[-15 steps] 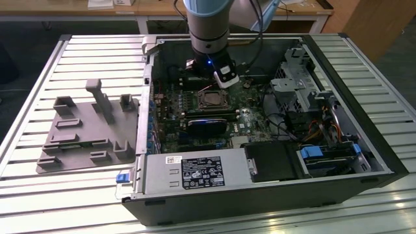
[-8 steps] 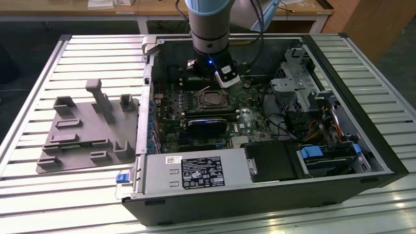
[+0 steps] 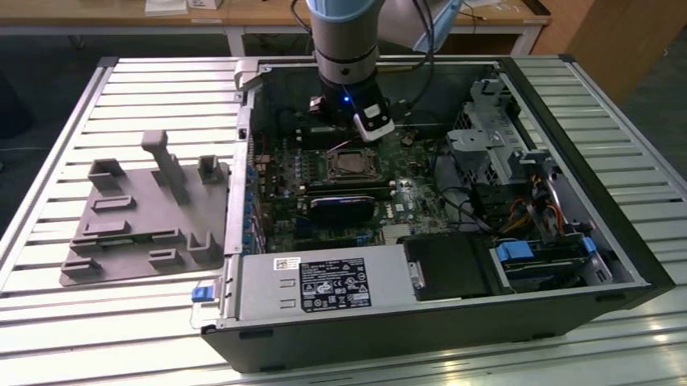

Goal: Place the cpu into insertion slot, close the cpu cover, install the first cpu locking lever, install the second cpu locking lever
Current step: 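Install the first cpu locking lever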

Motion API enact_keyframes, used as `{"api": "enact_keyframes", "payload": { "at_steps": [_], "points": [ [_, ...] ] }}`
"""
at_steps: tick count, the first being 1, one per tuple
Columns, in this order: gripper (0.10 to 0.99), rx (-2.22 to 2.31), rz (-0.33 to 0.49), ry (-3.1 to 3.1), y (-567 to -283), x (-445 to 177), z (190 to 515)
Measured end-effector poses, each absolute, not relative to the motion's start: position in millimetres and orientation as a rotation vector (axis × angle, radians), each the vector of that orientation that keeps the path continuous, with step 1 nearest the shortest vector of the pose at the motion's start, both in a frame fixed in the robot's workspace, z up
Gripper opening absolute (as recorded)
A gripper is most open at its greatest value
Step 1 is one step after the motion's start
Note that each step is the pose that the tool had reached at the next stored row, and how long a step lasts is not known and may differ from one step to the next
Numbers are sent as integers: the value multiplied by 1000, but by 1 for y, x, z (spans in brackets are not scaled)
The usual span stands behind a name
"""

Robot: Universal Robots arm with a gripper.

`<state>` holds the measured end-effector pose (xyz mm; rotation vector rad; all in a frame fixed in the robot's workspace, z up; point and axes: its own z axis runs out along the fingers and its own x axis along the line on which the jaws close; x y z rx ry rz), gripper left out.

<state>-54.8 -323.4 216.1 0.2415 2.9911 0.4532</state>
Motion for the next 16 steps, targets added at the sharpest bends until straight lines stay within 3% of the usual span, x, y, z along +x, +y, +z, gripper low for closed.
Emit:
{"api": "enact_keyframes", "payload": {
  "at_steps": [8, 16],
  "points": [
    [102, 244, 396, 2986, -322, -55, 212],
    [102, 244, 396, 2982, -322, -55, 212]
  ]
}}
